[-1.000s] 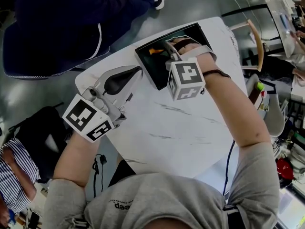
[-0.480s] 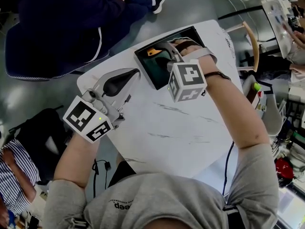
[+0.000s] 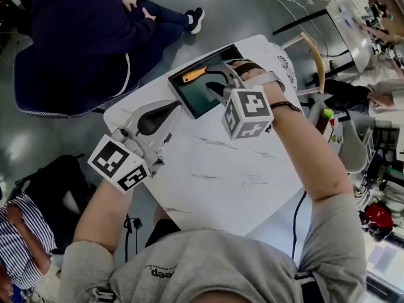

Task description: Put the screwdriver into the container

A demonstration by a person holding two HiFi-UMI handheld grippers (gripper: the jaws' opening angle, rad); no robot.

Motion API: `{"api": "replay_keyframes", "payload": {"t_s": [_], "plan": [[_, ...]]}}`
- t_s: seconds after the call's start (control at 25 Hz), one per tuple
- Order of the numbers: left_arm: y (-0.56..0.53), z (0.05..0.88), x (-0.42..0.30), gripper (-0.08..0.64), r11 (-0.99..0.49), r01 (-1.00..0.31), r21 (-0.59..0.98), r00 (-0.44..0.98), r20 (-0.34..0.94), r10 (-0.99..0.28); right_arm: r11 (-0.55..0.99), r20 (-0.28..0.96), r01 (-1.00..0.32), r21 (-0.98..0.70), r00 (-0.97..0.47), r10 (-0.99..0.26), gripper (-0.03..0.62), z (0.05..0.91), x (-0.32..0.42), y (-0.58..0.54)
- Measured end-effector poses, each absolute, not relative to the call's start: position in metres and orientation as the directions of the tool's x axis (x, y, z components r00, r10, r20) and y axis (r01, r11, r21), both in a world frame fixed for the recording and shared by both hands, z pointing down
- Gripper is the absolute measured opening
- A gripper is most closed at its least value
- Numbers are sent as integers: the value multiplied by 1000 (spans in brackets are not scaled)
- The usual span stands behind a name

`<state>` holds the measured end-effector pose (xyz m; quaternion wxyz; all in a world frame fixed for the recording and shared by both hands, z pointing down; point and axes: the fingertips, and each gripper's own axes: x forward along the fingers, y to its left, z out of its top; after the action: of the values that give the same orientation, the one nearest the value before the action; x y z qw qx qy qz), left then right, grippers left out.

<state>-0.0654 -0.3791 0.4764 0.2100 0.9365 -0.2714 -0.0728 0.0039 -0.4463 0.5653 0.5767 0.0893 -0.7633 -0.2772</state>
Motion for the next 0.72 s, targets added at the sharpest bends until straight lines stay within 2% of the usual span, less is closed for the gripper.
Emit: {"api": "replay_keyframes", "payload": {"t_s": [0.52,0.72], "plan": [[-326,400,-59,3,-802,-426,418,869,-58,-492,817,759,-48,575,-341,-555,95,450,29,-402],[-301,370,-56,3,-828,-395,397,888,-66,-455,786,713,-179,591,-338,-614,67,405,55,-370]]}}
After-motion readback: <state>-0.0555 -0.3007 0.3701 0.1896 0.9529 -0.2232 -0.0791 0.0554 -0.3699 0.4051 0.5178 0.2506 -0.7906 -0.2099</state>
